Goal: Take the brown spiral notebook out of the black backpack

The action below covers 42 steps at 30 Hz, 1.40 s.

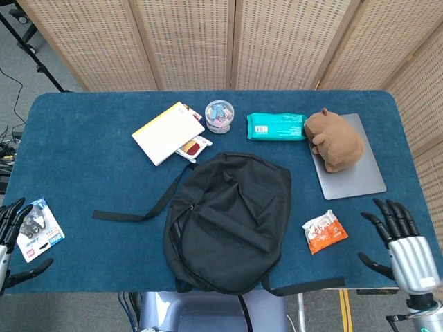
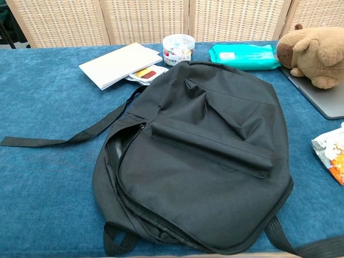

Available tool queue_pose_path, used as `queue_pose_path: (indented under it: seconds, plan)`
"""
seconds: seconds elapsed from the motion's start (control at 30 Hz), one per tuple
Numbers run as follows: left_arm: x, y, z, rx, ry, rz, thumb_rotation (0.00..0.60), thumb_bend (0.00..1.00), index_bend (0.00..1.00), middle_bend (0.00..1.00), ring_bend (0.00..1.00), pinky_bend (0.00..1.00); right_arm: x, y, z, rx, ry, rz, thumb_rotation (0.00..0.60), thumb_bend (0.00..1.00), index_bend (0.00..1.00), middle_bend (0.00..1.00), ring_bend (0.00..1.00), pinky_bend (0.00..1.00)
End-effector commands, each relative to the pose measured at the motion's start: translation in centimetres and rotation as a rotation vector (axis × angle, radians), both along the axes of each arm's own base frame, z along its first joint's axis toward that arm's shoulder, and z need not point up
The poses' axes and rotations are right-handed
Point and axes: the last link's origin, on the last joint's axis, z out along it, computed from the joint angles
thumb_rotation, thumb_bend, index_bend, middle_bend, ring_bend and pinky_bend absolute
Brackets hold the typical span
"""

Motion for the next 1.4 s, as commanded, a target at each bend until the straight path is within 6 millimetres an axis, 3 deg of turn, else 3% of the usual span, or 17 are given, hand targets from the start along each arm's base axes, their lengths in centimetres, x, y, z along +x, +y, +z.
queue_pose_path:
  seconds: [0.03,0.37,0.57,0.93,1.4]
  plan:
    - [-0.1,0.1,-0.1,0.002,0.004,0.007,0.6,0.0,0.0,0.0,0.0,0.0,2.6,-0.5,-2.1,0.183,-0.015,0.113,0.6,0.0,0.21,0.07,0.0,0.03]
    - [-0.6,0.7,-0.5,-0.003,0.022,0.041,0.6,0.0,0.0,0.0,0.0,0.0,12.7,-2.2,-7.3,0.535,0.011,0.362,0.6,0.0,0.21,0.07,0.0,0.03]
    - [-0.9,1.0,-0.6,-0.006,0.028,0.056,0.6,0.0,0.0,0.0,0.0,0.0,17.0,-3.3,-11.9,0.652,0.028,0.439,0.6,0.0,0.21,0.09,0.0,0.03]
    - [-1.4,1.6,-1.0,-0.021,0.039,0.085,0.6,0.0,0.0,0.0,0.0,0.0,22.2,-4.6,-19.0,0.771,0.034,0.469,0.6,0.0,0.21,0.09,0.0,0.03]
    - [-1.7,1.9,-0.9,-0.021,0.034,0.097,0.6,0.0,0.0,0.0,0.0,0.0,25.0,-5.9,-24.9,0.716,0.088,0.349,0.6,0.0,0.21,0.07,0.0,0.03]
